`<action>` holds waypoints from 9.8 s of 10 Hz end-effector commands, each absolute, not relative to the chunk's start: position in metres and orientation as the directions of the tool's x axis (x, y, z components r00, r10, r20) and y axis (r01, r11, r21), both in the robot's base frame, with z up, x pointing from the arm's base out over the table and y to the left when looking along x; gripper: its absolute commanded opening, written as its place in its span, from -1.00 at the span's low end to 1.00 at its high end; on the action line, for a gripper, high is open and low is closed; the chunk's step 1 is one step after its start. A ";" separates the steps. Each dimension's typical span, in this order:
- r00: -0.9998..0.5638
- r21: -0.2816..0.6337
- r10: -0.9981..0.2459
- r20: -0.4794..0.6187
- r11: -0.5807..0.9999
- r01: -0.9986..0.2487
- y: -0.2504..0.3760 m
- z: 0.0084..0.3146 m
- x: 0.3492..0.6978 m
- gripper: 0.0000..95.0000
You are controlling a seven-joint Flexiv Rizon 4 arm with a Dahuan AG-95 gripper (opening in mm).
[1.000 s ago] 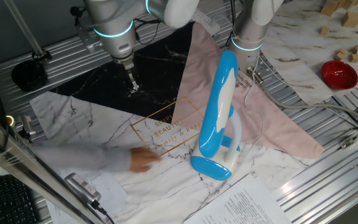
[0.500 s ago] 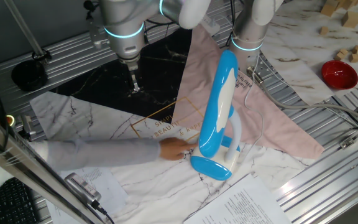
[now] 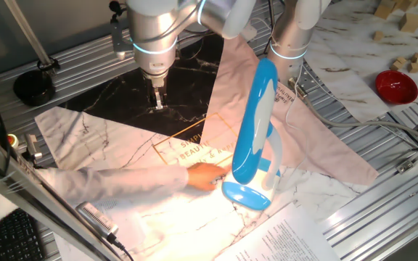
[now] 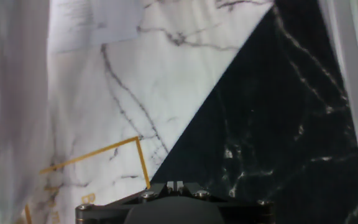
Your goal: Turn off the desk lamp by pressing the button
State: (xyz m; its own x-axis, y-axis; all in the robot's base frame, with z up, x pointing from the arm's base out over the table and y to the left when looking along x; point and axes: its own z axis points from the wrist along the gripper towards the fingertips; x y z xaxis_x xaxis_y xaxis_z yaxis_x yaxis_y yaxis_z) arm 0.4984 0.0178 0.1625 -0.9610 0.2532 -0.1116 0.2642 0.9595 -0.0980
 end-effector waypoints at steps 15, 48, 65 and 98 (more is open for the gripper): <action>-0.998 0.500 -0.038 0.057 0.866 -0.004 0.020 0.170 0.497 -1.00; -0.989 0.367 -0.130 0.077 0.926 -0.093 0.083 0.164 0.485 -1.00; -0.977 0.360 -0.168 0.130 0.926 -0.111 0.143 0.142 0.457 -1.00; -0.973 0.658 -0.200 0.118 0.749 -0.074 0.255 0.072 0.385 -1.00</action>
State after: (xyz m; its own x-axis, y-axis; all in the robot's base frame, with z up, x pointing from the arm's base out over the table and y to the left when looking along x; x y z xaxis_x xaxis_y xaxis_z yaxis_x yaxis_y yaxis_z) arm 0.3861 0.2531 0.0711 -0.9688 -0.2322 0.0865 -0.1408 0.8031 0.5790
